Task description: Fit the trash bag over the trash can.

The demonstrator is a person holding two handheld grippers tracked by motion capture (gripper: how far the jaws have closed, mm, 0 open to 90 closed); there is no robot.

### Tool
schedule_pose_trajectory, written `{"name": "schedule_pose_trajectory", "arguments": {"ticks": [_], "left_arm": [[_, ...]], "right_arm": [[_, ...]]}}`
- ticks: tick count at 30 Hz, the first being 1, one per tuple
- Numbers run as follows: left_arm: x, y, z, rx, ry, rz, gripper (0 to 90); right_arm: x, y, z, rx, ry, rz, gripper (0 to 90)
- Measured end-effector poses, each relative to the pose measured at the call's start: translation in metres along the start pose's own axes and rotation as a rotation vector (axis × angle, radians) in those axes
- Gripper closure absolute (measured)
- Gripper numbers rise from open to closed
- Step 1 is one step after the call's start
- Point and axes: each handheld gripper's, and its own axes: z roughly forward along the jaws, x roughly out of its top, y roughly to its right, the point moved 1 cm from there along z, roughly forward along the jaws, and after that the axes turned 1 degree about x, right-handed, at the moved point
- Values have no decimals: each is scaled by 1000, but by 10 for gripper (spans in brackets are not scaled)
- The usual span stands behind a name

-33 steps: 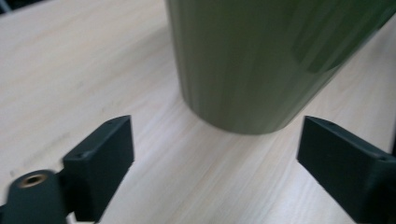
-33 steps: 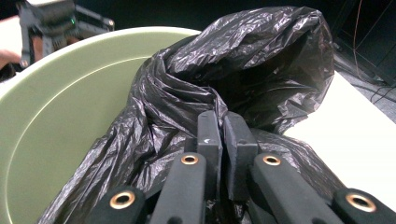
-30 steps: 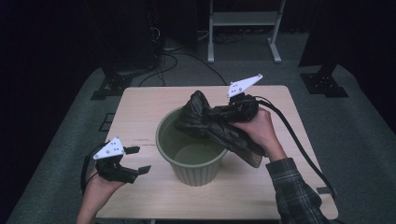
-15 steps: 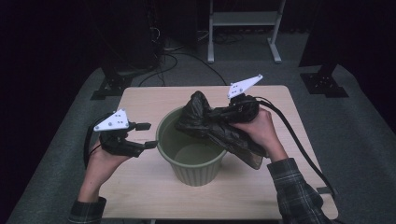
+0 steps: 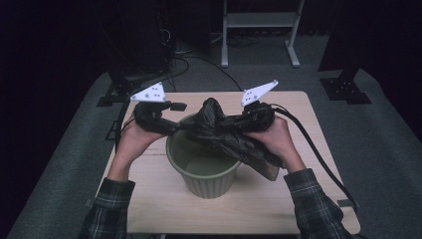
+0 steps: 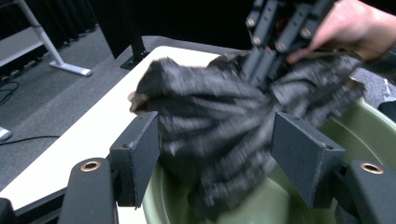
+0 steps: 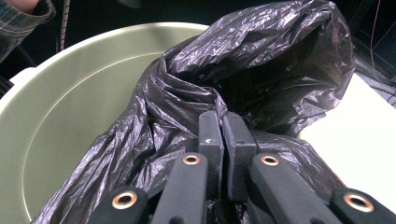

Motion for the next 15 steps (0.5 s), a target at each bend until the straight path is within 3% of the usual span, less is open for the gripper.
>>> {"name": "schedule_pose_trajectory", "arguments": {"ticks": [8,13,15], "left_arm": [[23,-23,37,-38,-6,-4,327],[25,-33,56,-55,-1,-21,355],[23,-35,62,-73,-22,-24,424]], "right_arm": [[0,-1,2,13,-2,2,868],[-1,0,3,20,2,-1,868],[-1,-1,3,23,4,-1,868]]}}
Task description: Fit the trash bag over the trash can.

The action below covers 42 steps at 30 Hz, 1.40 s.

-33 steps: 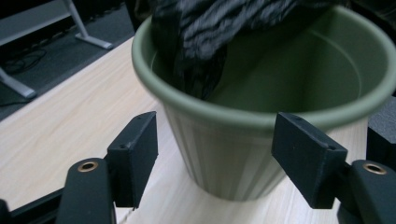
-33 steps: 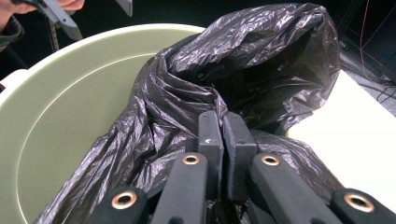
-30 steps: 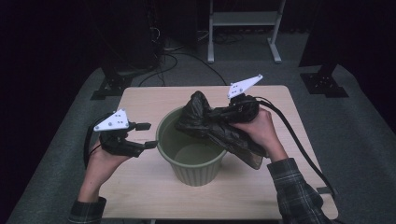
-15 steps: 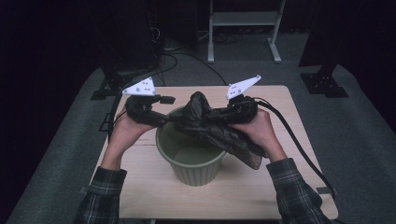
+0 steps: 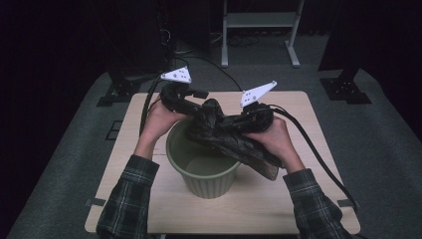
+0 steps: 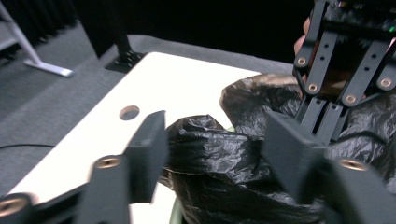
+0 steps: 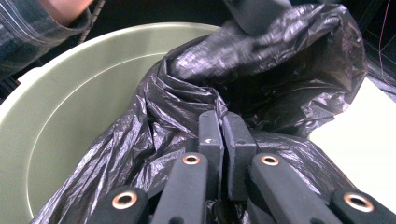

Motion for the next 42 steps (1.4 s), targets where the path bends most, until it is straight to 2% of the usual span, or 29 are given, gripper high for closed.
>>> {"name": "schedule_pose_trajectory", "arguments": {"ticks": [3,6,9,14,19,22,23,26,28,31,36,40,42], "left_arm": [[-4,1,5,-29,-44,3,583],[-12,9,4,-61,-96,3,685],[-20,18,-1,-70,-131,13,701],[-35,38,-14,-93,-150,24,700],[-49,57,-27,-99,-147,32,664],[-53,63,-37,-37,-128,43,531],[-53,64,-40,-20,-117,46,485],[-49,63,-55,23,-80,44,420],[-45,64,-62,33,-52,45,397],[-36,69,-69,26,-22,63,375],[-25,78,-61,-5,-15,88,343],[-24,78,-42,-19,-44,84,332],[-27,78,-32,-27,-75,86,367]], "right_arm": [[0,0,0,7,8,-3,868],[1,-1,-4,17,32,-3,871],[2,-2,-8,21,59,-1,873],[6,-1,-12,18,87,2,876],[12,-3,-4,33,88,-6,878],[14,-4,2,40,86,-7,878],[13,-4,4,38,83,-9,878],[12,-3,6,35,71,-5,880],[11,-4,7,30,66,-3,880],[11,-2,7,25,66,1,881],[11,0,9,24,63,12,882],[11,-2,9,32,70,11,882],[12,-3,8,41,79,1,881]]}}
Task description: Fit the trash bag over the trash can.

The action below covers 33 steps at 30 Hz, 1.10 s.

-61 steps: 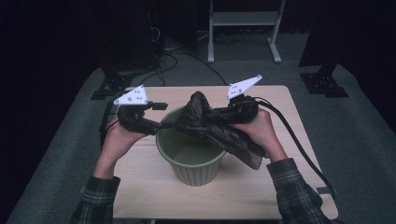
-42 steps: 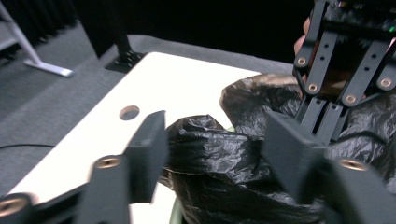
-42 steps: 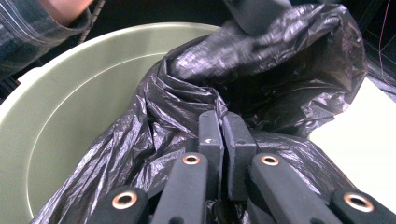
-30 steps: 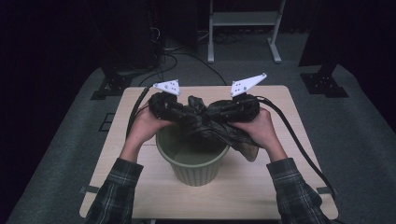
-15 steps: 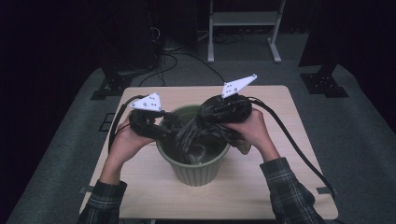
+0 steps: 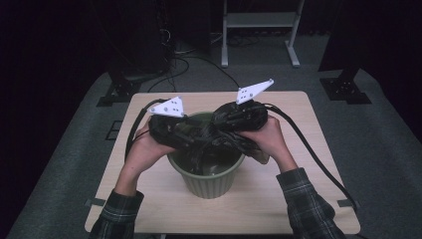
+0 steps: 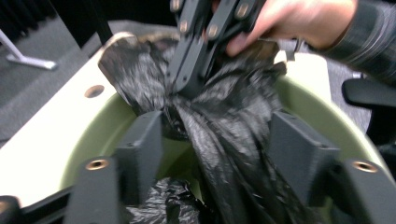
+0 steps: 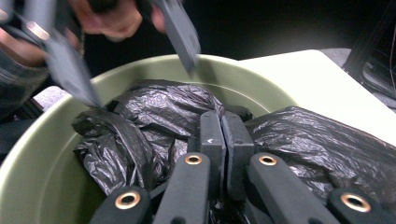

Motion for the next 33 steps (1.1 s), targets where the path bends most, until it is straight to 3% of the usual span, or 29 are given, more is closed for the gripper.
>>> {"name": "schedule_pose_trajectory", "arguments": {"ticks": [3,5,9,18,24,29,33], "left_arm": [[-3,-1,8,-35,-31,6,603],[-4,-1,10,-43,-57,6,753],[-9,-2,8,-47,-78,16,850],[-23,-8,-16,-15,-86,-7,844],[-29,-9,-26,-9,-78,-8,807],[-31,-8,-22,12,-100,-3,667],[-27,-6,-26,45,-69,-4,495]], "right_arm": [[1,-2,-4,-5,1,-9,878],[1,-3,-8,-5,-3,-6,830],[0,-5,-15,-21,1,-7,702],[-14,-8,-53,-70,43,0,607],[-36,-5,-84,-126,63,33,594],[-51,-6,-101,-151,75,46,589],[-64,-6,-110,-161,80,65,584]]}}
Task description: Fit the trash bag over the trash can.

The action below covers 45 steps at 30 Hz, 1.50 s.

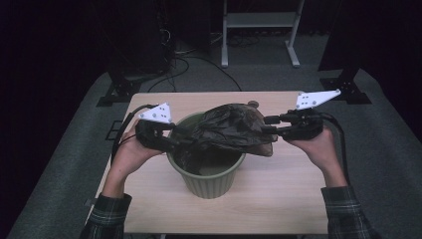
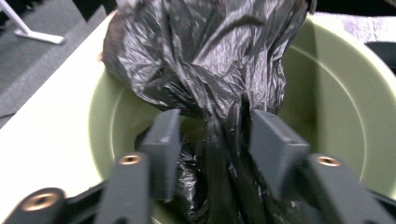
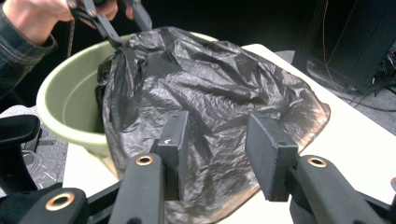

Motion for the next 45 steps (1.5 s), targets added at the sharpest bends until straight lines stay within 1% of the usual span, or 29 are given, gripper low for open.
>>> {"name": "schedule_pose_trajectory", "arguments": {"ticks": [2,3,6,8,10,12,13,15,17,19,20,22,25,27,29,31,33,35,36,38,40,42,45], "left_arm": [[3,2,-4,26,31,-2,393],[5,3,-6,23,38,-3,375],[14,6,-8,4,68,4,369],[22,9,-6,-10,80,18,369],[32,14,0,-34,88,32,370],[41,17,7,-45,92,40,370],[47,19,12,-53,95,51,370],[55,22,21,-67,101,59,371],[66,25,33,-85,104,73,381],[75,28,43,-99,98,86,387],[82,30,52,-110,93,94,388],[89,33,63,-130,87,101,392],[97,35,79,-150,73,104,391],[101,37,91,-156,53,105,391],[103,38,99,-159,39,104,391],[104,39,108,-167,18,105,391],[103,40,116,-164,-12,105,400],[102,40,118,-168,-32,111,484],[102,40,117,-172,-38,113,553],[101,39,113,-184,-38,114,723],[98,38,108,-185,-38,105,838],[95,36,102,-177,-25,97,895],[88,34,89,-149,-2,86,897]], "right_arm": [[-6,0,-4,-7,-1,4,583],[-10,1,-7,-11,2,7,583],[-18,2,-12,-20,9,23,578],[-23,3,-16,-26,11,32,578],[-26,4,-20,-31,17,41,576],[-28,5,-22,-34,19,47,576],[-29,6,-23,-36,21,49,575],[-30,7,-24,-37,22,49,575],[-30,8,-24,-35,23,52,575],[-31,8,-24,-38,23,52,576],[-31,9,-24,-38,24,53,576],[-31,9,-24,-35,26,53,576],[-31,9,-23,-32,24,54,576],[-30,10,-22,-31,26,55,575],[-30,10,-22,-29,28,53,576],[-29,10,-21,-26,31,52,576],[-29,9,-21,-25,28,52,575],[-29,9,-21,-26,27,51,575],[-28,9,-21,-27,28,51,575],[-28,9,-23,-29,33,50,576],[-28,9,-24,-30,35,49,575],[-28,9,-25,-30,34,49,576],[-29,8,-24,-27,32,50,575]]}}
